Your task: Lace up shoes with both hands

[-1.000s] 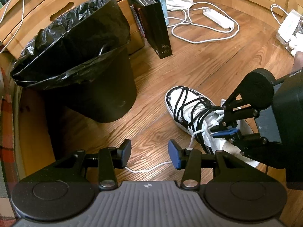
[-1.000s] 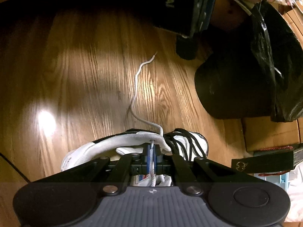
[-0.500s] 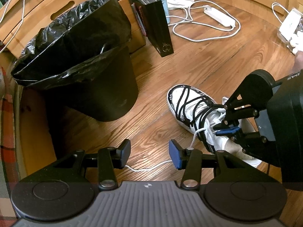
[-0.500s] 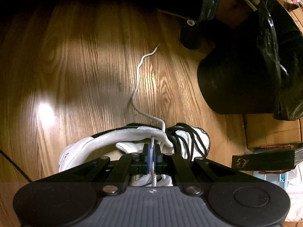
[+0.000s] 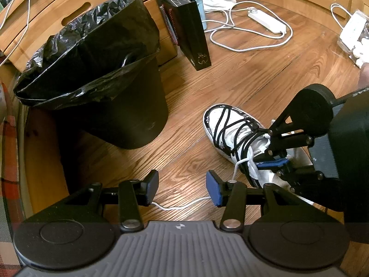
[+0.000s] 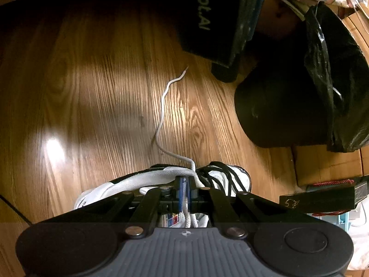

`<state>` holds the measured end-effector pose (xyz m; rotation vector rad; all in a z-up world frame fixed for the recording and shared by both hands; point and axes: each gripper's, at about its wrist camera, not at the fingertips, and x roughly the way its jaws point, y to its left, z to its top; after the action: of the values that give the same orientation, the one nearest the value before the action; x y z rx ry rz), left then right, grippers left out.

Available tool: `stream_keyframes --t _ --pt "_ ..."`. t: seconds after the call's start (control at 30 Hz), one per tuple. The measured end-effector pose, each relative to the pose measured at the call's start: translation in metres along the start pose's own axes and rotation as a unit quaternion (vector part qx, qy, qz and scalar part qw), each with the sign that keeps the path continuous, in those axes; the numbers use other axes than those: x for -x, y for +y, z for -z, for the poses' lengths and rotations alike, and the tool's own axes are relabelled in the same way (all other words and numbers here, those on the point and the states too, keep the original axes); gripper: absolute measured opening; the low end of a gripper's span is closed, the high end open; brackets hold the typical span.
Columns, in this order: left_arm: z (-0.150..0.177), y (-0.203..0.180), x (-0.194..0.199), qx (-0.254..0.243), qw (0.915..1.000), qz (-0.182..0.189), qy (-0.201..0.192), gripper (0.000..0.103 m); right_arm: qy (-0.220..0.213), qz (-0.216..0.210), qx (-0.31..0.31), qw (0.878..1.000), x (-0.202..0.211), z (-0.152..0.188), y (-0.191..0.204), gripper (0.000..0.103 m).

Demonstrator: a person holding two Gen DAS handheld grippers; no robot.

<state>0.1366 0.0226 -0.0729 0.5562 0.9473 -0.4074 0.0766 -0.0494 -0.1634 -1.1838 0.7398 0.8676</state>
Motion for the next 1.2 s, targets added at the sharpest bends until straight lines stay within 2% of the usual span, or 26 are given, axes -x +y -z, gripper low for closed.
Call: stream_keyframes --t 0.47,0.53,0.57,0.7,0.93,1.0,1.03,1.2 --pt "0.0 0.001 -0.001 -0.002 1.0 -0.005 0.0 0.05 0.012 0.0 0.008 1.0 -0.004 0.002 0.002 0.005" --pt "0.0 0.0 -0.002 -0.007 0.9999 -0.007 0.003 0.05 0.01 0.005 0.016 1.0 -0.002 0.004 0.005 0.009" --pt "0.0 0.0 -0.003 -0.009 0.9999 -0.007 0.005 0.05 0.009 0.009 0.022 1.0 -0.002 0.005 0.007 0.016" --pt "0.0 -0.001 -0.002 -0.012 0.9999 -0.005 0.004 0.05 0.0 0.015 0.025 1.0 0.006 0.009 0.008 0.019" --pt "0.001 -0.001 -0.004 -0.014 0.9998 -0.007 0.008 0.05 -0.002 0.005 -0.004 1.0 0.012 0.012 -0.001 0.019" --pt "0.001 -0.001 -0.005 -0.015 0.9998 -0.007 0.009 0.05 0.003 -0.007 -0.015 1.0 0.009 0.014 -0.004 0.013" --pt "0.001 -0.001 -0.005 -0.015 0.9998 -0.008 0.009 0.05 0.006 -0.012 -0.02 1.0 0.008 0.014 -0.006 0.005" --pt "0.001 -0.001 -0.006 -0.017 0.9998 -0.008 0.01 0.05 0.007 -0.01 -0.024 1.0 0.006 0.014 -0.006 0.005"
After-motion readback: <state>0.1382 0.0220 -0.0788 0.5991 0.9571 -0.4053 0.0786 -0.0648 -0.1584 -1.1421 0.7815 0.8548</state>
